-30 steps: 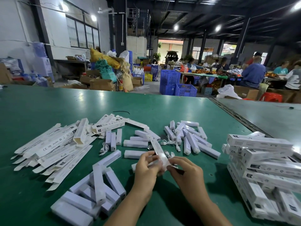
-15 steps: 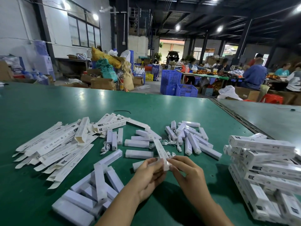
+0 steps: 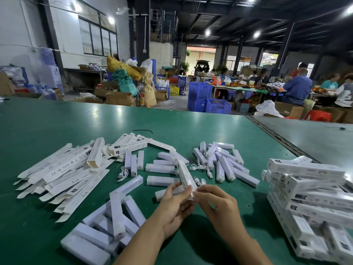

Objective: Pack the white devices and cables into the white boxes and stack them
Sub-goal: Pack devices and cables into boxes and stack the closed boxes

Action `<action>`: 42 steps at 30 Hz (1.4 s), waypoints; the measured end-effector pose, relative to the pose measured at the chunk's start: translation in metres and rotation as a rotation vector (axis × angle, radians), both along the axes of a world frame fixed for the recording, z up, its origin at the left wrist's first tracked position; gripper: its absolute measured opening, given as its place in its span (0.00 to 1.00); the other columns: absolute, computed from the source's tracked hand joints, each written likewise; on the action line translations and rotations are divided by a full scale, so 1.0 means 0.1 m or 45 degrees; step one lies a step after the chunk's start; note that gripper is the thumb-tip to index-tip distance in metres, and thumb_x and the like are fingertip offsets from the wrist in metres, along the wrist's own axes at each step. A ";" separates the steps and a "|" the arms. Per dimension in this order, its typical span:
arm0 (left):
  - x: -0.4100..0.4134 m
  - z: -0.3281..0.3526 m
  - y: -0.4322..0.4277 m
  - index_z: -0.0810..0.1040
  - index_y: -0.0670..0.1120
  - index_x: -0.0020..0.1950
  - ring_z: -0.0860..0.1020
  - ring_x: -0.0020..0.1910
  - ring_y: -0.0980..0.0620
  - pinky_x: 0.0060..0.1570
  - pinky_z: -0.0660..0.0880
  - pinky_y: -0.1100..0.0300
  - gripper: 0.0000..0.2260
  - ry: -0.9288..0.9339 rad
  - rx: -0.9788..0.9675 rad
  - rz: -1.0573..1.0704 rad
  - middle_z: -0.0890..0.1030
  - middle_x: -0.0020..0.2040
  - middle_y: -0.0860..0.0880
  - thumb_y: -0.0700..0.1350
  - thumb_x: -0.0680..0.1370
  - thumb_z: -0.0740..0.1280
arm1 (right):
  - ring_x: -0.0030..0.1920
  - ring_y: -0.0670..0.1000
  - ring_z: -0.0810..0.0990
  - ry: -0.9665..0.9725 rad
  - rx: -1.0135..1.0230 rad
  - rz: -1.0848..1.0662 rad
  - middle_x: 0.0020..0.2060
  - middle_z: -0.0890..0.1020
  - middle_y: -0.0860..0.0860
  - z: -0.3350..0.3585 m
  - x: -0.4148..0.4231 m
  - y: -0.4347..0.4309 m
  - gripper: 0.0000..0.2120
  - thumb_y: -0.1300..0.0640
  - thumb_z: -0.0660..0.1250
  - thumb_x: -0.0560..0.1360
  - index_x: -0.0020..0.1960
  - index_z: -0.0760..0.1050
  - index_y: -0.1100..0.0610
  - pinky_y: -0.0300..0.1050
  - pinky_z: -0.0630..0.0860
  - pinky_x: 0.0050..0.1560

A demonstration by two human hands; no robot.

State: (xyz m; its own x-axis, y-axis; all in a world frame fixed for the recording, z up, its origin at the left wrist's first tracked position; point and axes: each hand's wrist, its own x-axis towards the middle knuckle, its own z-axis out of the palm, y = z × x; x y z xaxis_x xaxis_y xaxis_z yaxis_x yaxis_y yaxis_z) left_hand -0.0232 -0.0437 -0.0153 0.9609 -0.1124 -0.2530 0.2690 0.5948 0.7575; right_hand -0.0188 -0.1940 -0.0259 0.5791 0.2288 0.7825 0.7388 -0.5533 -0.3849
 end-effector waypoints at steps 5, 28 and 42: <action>0.01 -0.04 0.00 0.67 0.63 0.70 0.82 0.35 0.50 0.37 0.79 0.56 0.33 -0.081 -0.020 -0.024 0.85 0.43 0.42 0.40 0.70 0.73 | 0.43 0.38 0.81 -0.004 0.046 -0.053 0.44 0.83 0.46 0.00 -0.01 0.03 0.09 0.69 0.77 0.67 0.43 0.85 0.57 0.30 0.76 0.46; 0.00 -0.05 -0.03 0.65 0.58 0.73 0.85 0.42 0.45 0.39 0.82 0.55 0.29 -0.132 -0.058 0.040 0.85 0.52 0.37 0.37 0.78 0.68 | 0.38 0.42 0.81 -0.067 0.045 -0.175 0.41 0.84 0.50 0.00 -0.02 0.11 0.07 0.67 0.79 0.65 0.42 0.85 0.60 0.30 0.76 0.45; 0.03 -0.09 -0.09 0.74 0.44 0.54 0.82 0.32 0.48 0.30 0.78 0.58 0.10 -0.125 0.450 0.145 0.85 0.37 0.44 0.48 0.79 0.70 | 0.40 0.46 0.82 -0.048 -0.095 -0.050 0.46 0.82 0.49 -0.03 -0.03 0.16 0.12 0.69 0.79 0.65 0.45 0.84 0.57 0.42 0.80 0.38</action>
State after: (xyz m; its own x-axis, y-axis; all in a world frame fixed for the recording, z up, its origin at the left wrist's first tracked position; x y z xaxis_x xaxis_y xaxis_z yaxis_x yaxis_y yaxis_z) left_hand -0.0197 -0.0529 -0.0238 0.9838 0.0743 -0.1634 0.1325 0.3140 0.9401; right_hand -0.0216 -0.1784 -0.0288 0.5593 0.2651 0.7854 0.7290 -0.6083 -0.3138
